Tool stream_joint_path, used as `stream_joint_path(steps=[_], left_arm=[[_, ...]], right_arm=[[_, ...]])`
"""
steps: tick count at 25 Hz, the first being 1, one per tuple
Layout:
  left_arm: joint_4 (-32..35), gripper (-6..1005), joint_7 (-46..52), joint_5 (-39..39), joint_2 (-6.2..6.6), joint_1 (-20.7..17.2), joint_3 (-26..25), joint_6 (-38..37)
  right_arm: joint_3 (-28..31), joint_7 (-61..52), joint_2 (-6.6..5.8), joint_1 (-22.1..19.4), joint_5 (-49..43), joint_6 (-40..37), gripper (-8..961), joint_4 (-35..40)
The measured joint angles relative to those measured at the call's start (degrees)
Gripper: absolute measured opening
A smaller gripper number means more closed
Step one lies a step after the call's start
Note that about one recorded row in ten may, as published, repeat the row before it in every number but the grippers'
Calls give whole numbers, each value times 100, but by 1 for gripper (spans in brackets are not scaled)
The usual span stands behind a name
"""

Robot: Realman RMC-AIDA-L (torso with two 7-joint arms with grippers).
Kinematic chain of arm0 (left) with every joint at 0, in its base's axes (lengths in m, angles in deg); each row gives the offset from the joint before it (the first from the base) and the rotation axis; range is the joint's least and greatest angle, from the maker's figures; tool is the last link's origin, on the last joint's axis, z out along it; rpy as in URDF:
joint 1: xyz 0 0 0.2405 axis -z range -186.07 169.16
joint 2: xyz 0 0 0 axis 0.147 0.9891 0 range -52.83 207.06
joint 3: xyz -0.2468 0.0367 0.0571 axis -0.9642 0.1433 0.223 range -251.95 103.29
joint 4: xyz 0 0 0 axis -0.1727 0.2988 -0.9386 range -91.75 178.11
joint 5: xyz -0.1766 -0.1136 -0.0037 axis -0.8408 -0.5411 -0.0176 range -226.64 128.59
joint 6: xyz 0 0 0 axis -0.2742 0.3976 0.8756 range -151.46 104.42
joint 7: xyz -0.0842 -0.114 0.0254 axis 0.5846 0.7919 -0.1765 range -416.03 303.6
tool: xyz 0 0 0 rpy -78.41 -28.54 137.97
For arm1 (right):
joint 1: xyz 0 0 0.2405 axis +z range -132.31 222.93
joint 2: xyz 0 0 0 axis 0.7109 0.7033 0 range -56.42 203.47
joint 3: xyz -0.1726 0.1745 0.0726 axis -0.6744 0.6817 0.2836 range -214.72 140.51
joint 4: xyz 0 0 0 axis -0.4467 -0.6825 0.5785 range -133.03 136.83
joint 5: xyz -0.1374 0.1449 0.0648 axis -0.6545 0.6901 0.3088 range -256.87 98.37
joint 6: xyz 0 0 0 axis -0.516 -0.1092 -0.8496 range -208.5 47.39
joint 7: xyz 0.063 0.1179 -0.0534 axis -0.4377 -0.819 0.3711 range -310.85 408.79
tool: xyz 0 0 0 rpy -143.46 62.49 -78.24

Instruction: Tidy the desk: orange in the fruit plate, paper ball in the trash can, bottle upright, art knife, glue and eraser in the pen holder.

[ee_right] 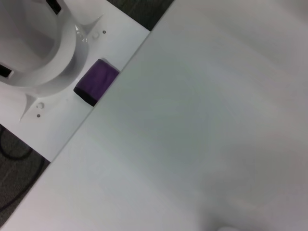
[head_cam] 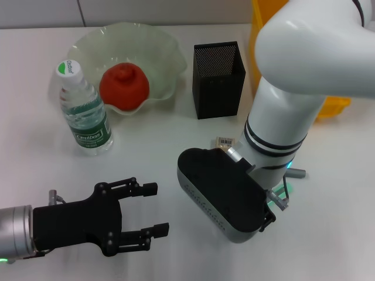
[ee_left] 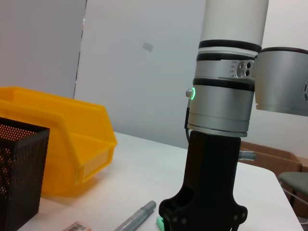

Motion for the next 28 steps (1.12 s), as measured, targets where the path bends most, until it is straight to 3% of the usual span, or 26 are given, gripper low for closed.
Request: stream_joint_path(steps=[8,14,19,20,28], left_arm=[[3,770,3,0,16,10,2,0],[8,770,4,0,38,8,2,0],[9,770,4,-4,52,0,2,1],[9,770,4,-9,52,-4,2,-1],[13,770,4,-41,53,-8,-85,-42]], right_arm=[[53,-7,0,-13,-2,-1,197,41],[307,11,0,-30,31,-97,182,50],[1439,311,-15,-101,219,-629,180,115],[1439,311,-15,-101,219,-629,180,115],[3656,1218,-53,-323,678,-1084,181,-599]])
